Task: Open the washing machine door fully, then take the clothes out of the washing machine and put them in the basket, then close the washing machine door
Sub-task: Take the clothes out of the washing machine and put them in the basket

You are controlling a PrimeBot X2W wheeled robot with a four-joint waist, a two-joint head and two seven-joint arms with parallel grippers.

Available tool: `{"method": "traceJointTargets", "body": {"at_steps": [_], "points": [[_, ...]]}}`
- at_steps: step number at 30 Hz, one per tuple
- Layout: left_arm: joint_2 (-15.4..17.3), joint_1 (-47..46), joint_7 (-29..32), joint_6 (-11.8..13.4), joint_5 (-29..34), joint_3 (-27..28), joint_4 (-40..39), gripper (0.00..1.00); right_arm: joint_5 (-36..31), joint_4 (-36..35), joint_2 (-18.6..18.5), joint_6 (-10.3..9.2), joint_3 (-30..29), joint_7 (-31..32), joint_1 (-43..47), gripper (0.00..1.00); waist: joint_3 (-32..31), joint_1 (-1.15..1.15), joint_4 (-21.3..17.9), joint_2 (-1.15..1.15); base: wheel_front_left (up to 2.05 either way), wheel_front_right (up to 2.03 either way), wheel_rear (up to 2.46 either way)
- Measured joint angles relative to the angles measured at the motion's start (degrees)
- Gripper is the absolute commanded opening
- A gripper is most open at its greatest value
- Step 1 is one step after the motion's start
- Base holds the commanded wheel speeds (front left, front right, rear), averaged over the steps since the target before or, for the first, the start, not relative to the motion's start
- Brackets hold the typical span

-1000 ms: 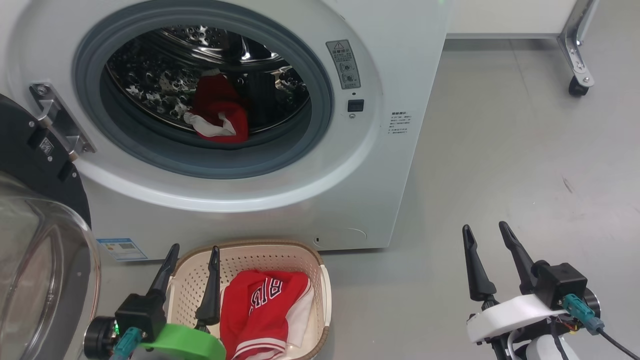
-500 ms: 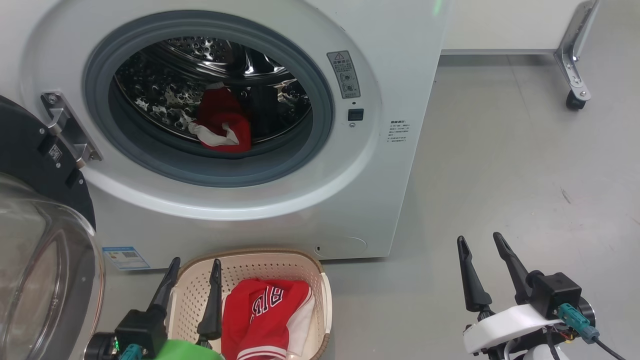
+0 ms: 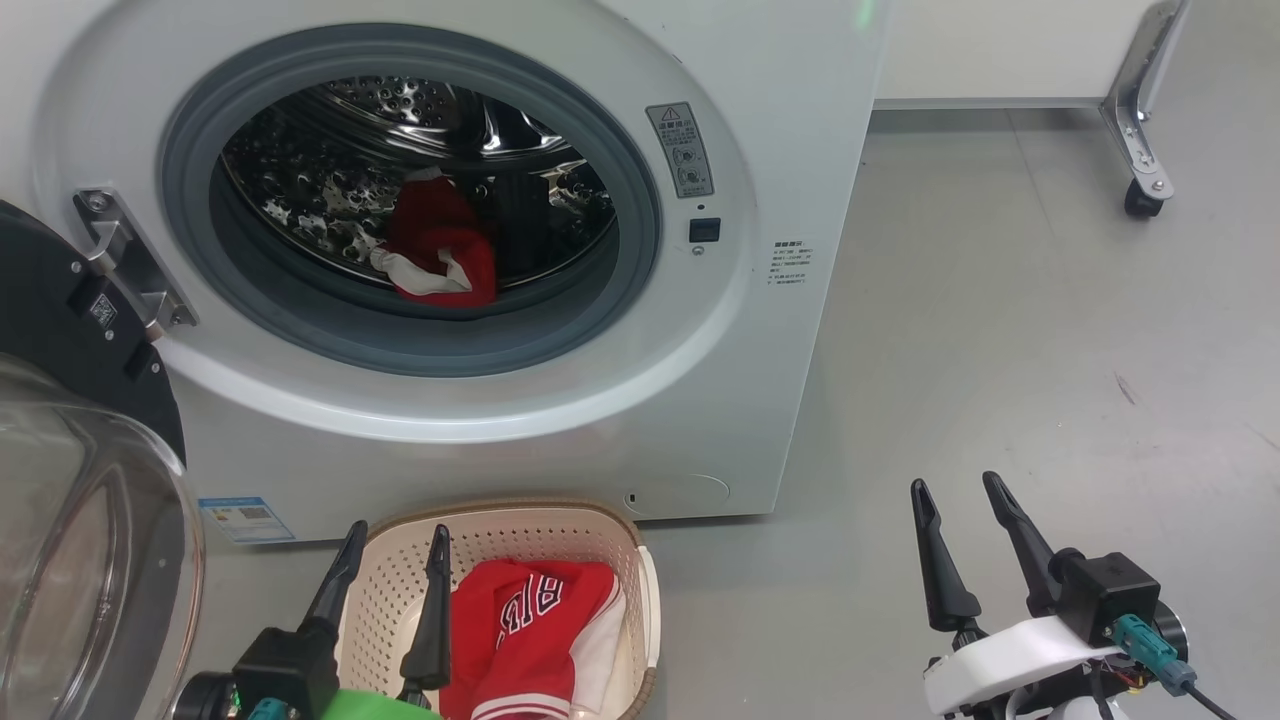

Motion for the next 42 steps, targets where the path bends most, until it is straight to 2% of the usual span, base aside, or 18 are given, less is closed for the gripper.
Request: {"method": "traceJointTargets", "body": {"at_steps": [18,28,33,42], "points": [[0.07,-1.17,3.63,0.51,-0.05,-0.68,-2.15,1.00,-0.47,-3.44,-0.01,-0.03,0.75,0.01,-0.83,1.00,5.88,0.00,-0.99,0.00,0.00,0.00,0.00],[0.10,-11.41,7.87,0.33,-1.58,0.60,1.25,1.00,-0.51,-6.01,-0.04,0.07,1.46,0.00,-5.33,1.00,13.74,0.00,-2.17,0.00,0.00,0.00,0.00],[0.29,-16.90,11.90,-0.60,-2.76,1.03,3.77,1.00,-0.26,-6.91,-0.05,0.25,2.59,0.00,-7.77,1.00,17.63,0.00,-3.22,0.00,0.00,0.00,0.00],[2.38,-27.30,17.22,-1.15,-4.64,3.77,7.35,1.00,2.35,-7.55,-0.11,0.42,4.58,0.00,-12.12,1.00,24.27,0.00,-6.06,0.00,0.00,0.00,0.00]]}}
